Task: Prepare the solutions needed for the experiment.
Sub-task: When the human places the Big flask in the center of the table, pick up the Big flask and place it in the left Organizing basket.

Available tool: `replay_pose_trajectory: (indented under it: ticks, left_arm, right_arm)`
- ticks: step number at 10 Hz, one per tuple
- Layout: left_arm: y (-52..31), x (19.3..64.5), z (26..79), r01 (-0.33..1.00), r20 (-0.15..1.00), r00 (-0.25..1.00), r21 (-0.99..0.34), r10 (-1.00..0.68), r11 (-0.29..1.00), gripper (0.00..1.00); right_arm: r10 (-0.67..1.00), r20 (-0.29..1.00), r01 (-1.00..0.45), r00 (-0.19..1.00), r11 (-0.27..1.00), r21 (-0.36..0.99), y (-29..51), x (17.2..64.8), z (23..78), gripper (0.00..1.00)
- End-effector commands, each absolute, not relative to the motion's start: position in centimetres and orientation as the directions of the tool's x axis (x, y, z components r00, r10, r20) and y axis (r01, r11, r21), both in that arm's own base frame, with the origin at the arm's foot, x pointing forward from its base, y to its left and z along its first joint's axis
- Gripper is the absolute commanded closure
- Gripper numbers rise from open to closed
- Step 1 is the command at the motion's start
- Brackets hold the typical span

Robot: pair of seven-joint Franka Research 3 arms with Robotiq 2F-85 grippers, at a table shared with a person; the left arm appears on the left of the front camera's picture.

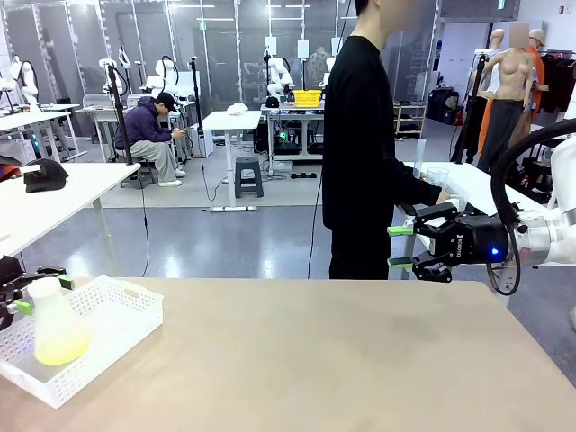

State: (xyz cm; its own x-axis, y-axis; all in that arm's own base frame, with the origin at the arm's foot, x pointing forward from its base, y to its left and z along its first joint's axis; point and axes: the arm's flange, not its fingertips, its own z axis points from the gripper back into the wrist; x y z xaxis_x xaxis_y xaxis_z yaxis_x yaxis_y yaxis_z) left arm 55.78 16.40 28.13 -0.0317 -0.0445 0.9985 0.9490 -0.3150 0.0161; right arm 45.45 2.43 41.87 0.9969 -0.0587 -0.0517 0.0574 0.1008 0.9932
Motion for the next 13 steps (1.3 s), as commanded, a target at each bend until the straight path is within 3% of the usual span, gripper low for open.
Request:
replay_pose_trajectory:
  ticks: [1,4,6,8,9,10,12,13]
  left_arm:
    - [17.6,55.2,29.1,0.931,0.996,0.019,-0.051,-0.093,-0.361,0.00]
    - [20.7,54.9,32.1,0.931,0.986,0.067,-0.117,-0.151,-0.345,0.00]
    - [21.1,54.5,34.4,0.914,0.983,0.163,-0.183,-0.086,-0.361,0.00]
    - [21.9,56.1,36.1,0.960,0.982,0.119,-0.152,-0.147,-0.235,0.00]
    - [21.9,56.4,36.8,0.951,0.981,0.150,-0.177,-0.123,-0.252,0.00]
    - [22.0,55.9,38.1,0.924,0.963,0.267,-0.264,-0.027,-0.278,0.00]
    - [21.7,53.4,40.2,0.797,0.823,0.534,-0.567,-0.195,-0.208,0.00]
    - [21.8,52.2,41.3,0.733,0.755,0.628,-0.655,-0.189,-0.182,0.00]
  right_arm:
    - [-0.052,-0.049,0.054,0.997,0.104,0.993,2.4,45.4,42.0,0.39]
    - [-0.052,-0.049,0.054,0.997,0.104,0.993,2.4,45.4,42.0,0.39]
    - [-0.052,-0.049,0.054,0.997,0.104,0.993,2.4,45.4,42.0,0.39]
    - [-0.052,-0.049,0.054,0.997,0.104,0.993,2.4,45.4,42.0,0.39]
    - [-0.052,-0.049,0.054,0.997,0.104,0.993,2.4,45.4,42.0,0.39]
    - [-0.052,-0.049,0.054,0.997,0.104,0.993,2.4,45.4,42.0,0.39]
    - [-0.052,-0.049,0.054,0.997,0.104,0.993,2.4,45.4,42.0,0.39]
    - [-0.052,-0.049,0.054,0.997,0.104,0.993,2.4,45.4,42.0,0.39]
